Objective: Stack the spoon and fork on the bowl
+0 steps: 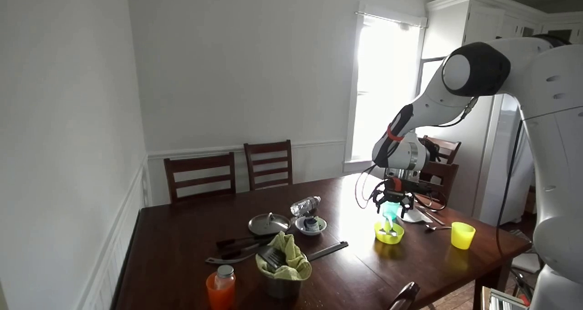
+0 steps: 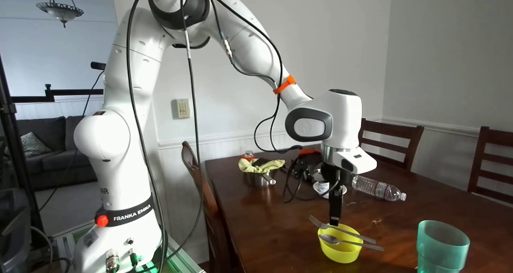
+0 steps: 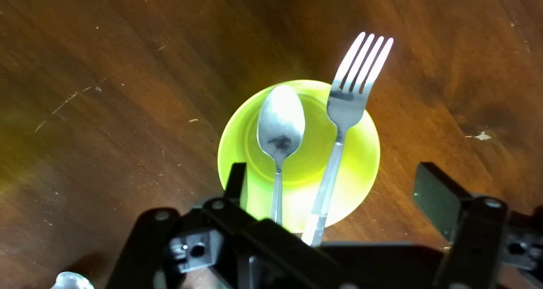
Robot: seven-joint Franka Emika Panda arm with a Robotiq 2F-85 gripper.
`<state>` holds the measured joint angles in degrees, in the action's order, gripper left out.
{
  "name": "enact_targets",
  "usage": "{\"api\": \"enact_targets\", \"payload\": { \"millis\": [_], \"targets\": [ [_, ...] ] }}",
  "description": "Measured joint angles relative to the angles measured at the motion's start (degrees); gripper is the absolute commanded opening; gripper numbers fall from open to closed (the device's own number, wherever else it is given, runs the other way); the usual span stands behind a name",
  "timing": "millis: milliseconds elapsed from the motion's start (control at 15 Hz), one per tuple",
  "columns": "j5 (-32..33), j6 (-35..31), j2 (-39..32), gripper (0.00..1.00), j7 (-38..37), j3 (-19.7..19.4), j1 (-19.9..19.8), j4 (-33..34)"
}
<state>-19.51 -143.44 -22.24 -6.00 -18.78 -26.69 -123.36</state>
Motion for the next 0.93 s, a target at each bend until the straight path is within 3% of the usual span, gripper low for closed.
{"api": "enact_targets", "payload": {
  "millis": [333, 600, 800, 933],
  "targets": [
    [-1.29, 0.0, -2.36, 1.0, 0.46, 0.52, -1.45, 1.66],
    [-2.57, 0.0, -4.03, 0.9, 0.47, 1.26, -1.94, 2.66],
    [-3.22, 0.0, -5.16, 0.61, 0.47, 1.95, -2.29, 3.51],
    [-3.5, 0.0, -5.84, 0.5, 0.47, 2.31, -2.53, 4.13]
  ]
}}
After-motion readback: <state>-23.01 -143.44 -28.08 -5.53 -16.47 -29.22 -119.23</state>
